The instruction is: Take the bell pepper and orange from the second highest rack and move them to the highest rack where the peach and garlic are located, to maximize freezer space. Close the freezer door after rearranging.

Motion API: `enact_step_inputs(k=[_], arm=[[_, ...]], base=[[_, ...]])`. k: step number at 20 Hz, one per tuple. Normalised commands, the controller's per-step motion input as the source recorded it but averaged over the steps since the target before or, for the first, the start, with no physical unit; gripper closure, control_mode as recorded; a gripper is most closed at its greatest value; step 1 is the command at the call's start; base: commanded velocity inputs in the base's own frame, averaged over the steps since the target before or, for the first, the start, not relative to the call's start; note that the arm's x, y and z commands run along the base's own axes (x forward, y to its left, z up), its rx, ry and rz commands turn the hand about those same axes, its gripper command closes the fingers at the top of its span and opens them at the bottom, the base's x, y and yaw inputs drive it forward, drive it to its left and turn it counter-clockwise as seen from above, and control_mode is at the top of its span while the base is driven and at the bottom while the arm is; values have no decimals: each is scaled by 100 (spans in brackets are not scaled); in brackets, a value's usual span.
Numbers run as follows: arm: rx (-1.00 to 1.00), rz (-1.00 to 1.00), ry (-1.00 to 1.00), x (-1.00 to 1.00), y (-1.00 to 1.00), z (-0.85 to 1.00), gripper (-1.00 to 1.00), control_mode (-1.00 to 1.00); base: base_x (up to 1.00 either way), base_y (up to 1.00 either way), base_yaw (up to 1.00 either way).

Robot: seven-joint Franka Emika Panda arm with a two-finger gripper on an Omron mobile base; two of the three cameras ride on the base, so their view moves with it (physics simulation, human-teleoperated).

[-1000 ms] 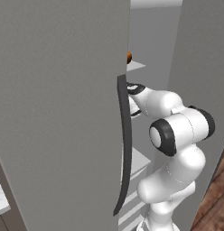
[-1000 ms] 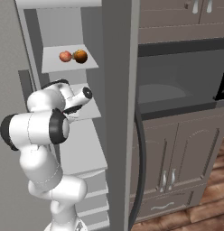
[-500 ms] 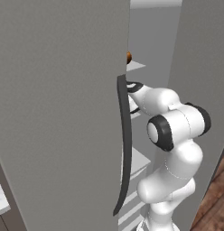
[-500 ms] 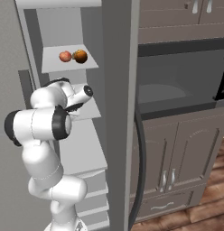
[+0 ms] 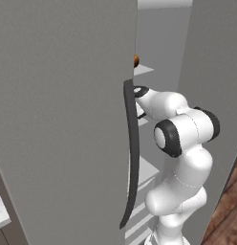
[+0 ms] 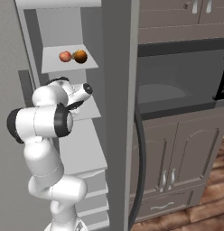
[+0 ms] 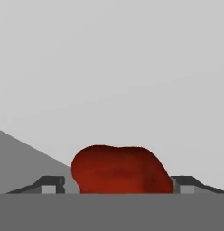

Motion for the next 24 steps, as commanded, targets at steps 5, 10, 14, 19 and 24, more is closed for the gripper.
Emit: enact_step_inputs(k=[5,10,14,19,24], arm=[[-10,0,0,0,12,-56,100,-100],[-6,2,0,-6,1,-49,100,-100],[0,0,0,-44,-3,-37,100,-100],[5,0,0,-54,-17,-27,100,-100],[14,-3,0,-58,-27,-2,100,-100]], base=[[0,0,0],[0,0,0],[0,0,0],[0,0,0],[0,0,0]])
